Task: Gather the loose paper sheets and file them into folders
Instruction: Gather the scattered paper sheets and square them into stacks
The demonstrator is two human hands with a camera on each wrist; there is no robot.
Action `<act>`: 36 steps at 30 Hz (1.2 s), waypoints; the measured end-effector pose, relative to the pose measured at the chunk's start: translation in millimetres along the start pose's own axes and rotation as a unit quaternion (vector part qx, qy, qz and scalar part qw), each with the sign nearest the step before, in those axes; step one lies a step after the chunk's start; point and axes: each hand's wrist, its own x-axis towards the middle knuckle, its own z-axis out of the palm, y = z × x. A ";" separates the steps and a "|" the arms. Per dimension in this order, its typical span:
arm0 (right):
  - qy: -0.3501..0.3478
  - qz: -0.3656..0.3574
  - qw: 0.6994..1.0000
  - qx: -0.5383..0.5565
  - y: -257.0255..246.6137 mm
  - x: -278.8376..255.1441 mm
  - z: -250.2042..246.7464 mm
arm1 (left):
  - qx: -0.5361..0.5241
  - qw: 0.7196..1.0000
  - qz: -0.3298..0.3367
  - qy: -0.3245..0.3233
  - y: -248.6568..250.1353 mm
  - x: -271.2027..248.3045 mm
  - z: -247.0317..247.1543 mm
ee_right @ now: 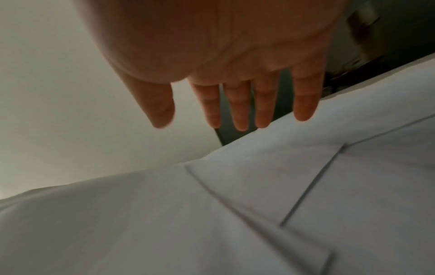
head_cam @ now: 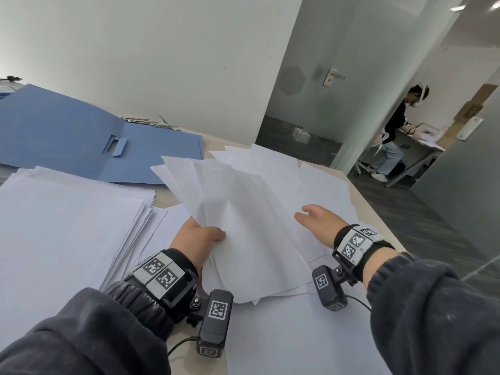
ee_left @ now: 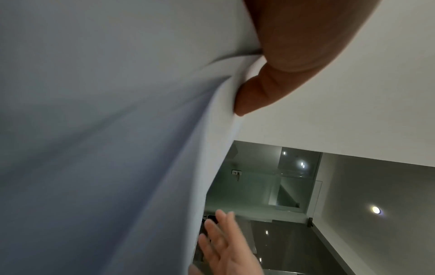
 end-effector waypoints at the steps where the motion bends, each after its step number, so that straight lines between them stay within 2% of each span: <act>1: -0.009 0.026 0.999 -0.017 6.2 7.3 0.8 | -0.002 1.000 0.000 -0.002 -0.8 0.8 -0.3; 3: -0.023 0.054 0.997 -0.044 12.2 15.6 4.9 | -0.001 1.000 0.002 -0.009 -3.2 3.9 -0.2; 10: 0.000 0.059 0.997 -0.047 -1.4 21.8 12.0 | 0.017 0.999 0.024 -0.024 -6.0 9.3 -0.4; 15: -0.023 0.049 0.999 0.010 -14.5 20.9 22.5 | 0.020 0.999 0.034 -0.028 -5.5 10.2 -0.6; 21: -0.073 0.002 0.994 0.082 -29.7 1.4 24.3 | 0.018 1.000 0.006 -0.007 -12.5 18.7 -4.7; 24: -0.057 0.004 0.993 0.100 -19.5 -6.1 16.9 | 0.029 1.000 0.008 -0.002 -12.8 17.6 -4.4; 28: -0.020 0.000 0.992 0.128 0.5 -14.5 13.1 | 0.019 0.999 0.036 -0.029 -5.2 1.4 3.7; 31: -0.015 -0.002 0.969 0.246 7.1 -26.4 10.3 | 0.004 0.995 0.058 -0.078 -1.1 -13.9 10.0; 36: -0.002 -0.062 0.892 0.448 10.0 -51.9 5.6 | 0.016 0.986 0.099 -0.134 1.6 -27.9 15.9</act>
